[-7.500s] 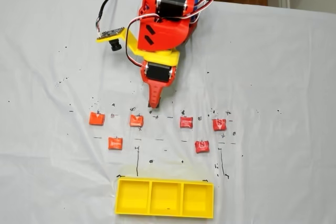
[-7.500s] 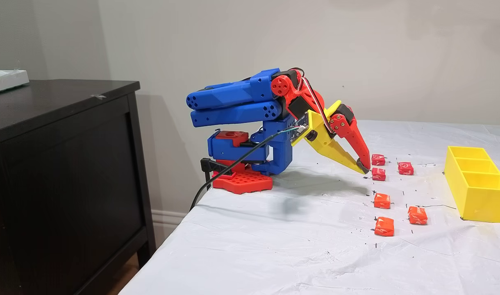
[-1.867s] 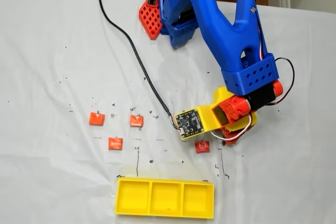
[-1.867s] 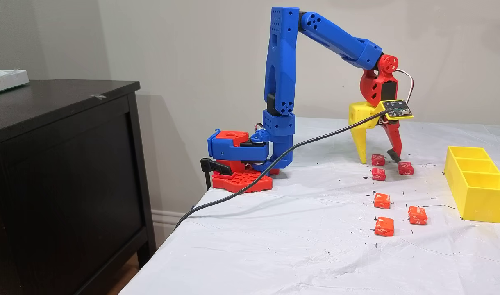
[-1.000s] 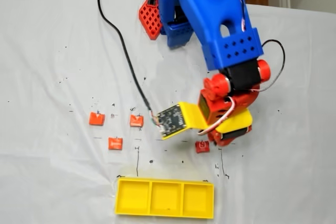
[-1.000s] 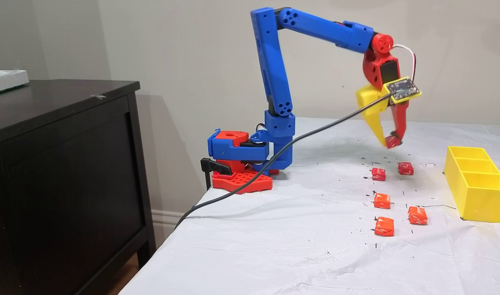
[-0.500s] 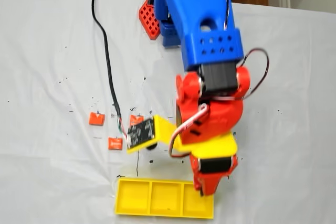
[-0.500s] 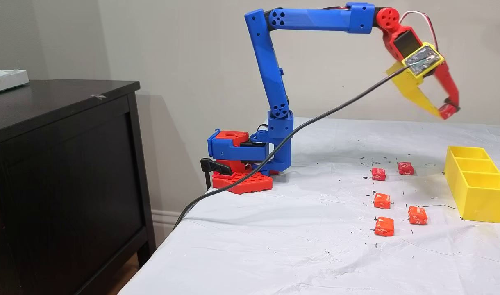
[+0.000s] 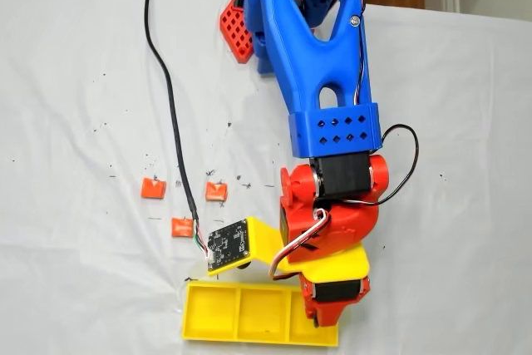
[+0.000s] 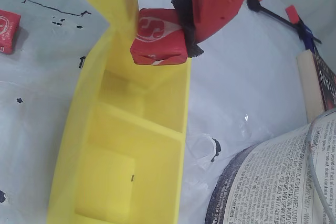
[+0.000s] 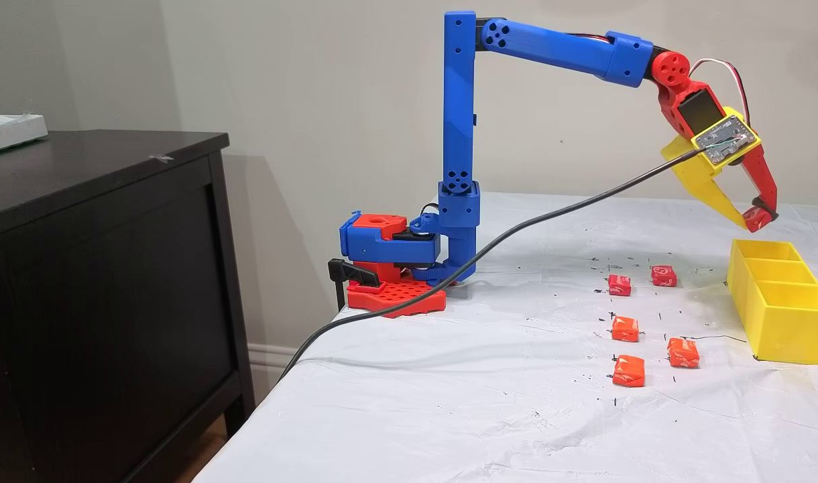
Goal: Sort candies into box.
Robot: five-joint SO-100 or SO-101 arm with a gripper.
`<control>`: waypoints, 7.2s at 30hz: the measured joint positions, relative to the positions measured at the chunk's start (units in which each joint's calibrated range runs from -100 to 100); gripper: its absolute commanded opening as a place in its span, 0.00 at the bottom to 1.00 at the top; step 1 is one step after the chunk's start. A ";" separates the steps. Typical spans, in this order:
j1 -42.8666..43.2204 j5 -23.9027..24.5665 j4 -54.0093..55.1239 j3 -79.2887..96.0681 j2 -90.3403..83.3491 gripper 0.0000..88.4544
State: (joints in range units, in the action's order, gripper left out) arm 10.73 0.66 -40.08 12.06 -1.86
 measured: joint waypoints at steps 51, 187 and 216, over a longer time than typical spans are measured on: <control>1.09 -1.37 -22.70 -4.53 -2.12 0.00; -7.80 -2.88 -25.32 -29.51 16.41 0.00; -7.80 -2.88 -26.67 -33.19 19.12 0.28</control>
State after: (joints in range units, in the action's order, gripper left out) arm 2.93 -2.22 -66.75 -21.13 17.26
